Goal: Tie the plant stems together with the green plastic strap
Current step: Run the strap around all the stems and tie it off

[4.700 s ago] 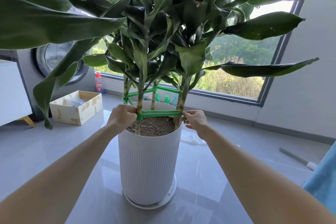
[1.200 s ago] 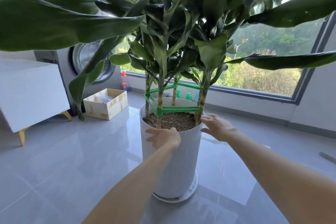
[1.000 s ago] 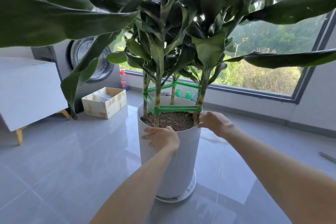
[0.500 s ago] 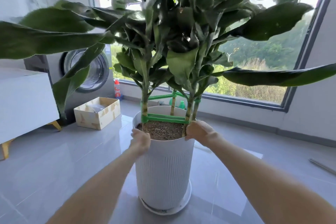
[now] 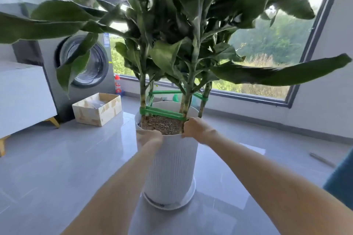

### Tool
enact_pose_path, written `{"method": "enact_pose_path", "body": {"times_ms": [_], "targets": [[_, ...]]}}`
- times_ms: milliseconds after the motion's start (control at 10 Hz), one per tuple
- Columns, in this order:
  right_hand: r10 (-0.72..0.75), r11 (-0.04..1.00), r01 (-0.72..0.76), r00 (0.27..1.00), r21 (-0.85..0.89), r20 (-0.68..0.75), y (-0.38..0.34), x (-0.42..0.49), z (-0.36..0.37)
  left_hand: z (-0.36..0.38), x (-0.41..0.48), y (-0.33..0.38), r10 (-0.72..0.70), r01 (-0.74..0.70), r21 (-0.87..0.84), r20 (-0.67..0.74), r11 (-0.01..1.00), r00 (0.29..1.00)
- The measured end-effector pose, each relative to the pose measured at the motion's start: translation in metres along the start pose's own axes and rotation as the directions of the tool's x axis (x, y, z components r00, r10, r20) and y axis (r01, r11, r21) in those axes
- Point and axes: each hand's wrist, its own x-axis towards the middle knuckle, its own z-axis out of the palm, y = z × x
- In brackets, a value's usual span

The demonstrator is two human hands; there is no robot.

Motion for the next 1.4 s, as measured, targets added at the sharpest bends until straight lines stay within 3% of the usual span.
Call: {"method": "enact_pose_path", "body": {"times_ms": [100,200,300,400,600,700,800,1100,1200,1400], "targets": [[-0.126,0.988,0.130,0.991,-0.085,0.044,0.015,-0.011,0.011,0.016,-0.036,0.000,-0.090,0.089,0.035,0.049,0.995,0.995],[-0.141,0.969,0.144,0.990,-0.202,0.027,0.027,-0.013,0.024,0.028,-0.041,0.003,-0.134,0.133,0.024,0.052,0.991,0.990],[-0.155,0.946,0.179,0.982,-0.272,0.106,0.030,-0.014,0.026,0.032,-0.042,-0.001,-0.110,0.109,-0.006,-0.024,0.994,0.994],[-0.215,0.911,0.234,0.972,-0.339,0.092,0.031,-0.016,0.017,0.035,-0.043,-0.003,-0.084,0.084,-0.012,-0.075,0.996,0.994],[-0.147,0.972,0.155,0.987,-0.176,0.061,0.030,-0.009,0.010,0.039,-0.035,0.003,-0.072,0.080,0.072,-0.114,0.994,0.991],[-0.049,0.997,0.052,0.997,-0.060,0.051,0.020,-0.010,0.005,0.035,-0.017,0.003,0.011,0.007,0.178,-0.101,0.984,0.995],[-0.001,1.000,-0.001,0.998,0.032,0.059,0.011,-0.006,0.008,0.030,0.004,0.005,0.003,0.009,0.134,-0.089,0.991,0.996],[0.250,0.925,-0.228,0.968,0.304,-0.036,-0.025,0.008,0.011,0.005,0.051,0.011,0.101,-0.106,0.165,0.040,0.981,0.994],[0.215,0.899,-0.177,0.975,0.401,-0.052,-0.017,0.000,0.011,0.004,0.035,0.017,0.026,-0.027,0.045,0.005,0.999,1.000],[0.210,0.898,-0.197,0.978,0.394,0.011,0.005,-0.022,0.024,0.031,-0.027,0.029,-0.119,0.103,-0.227,-0.058,0.969,0.991]]}}
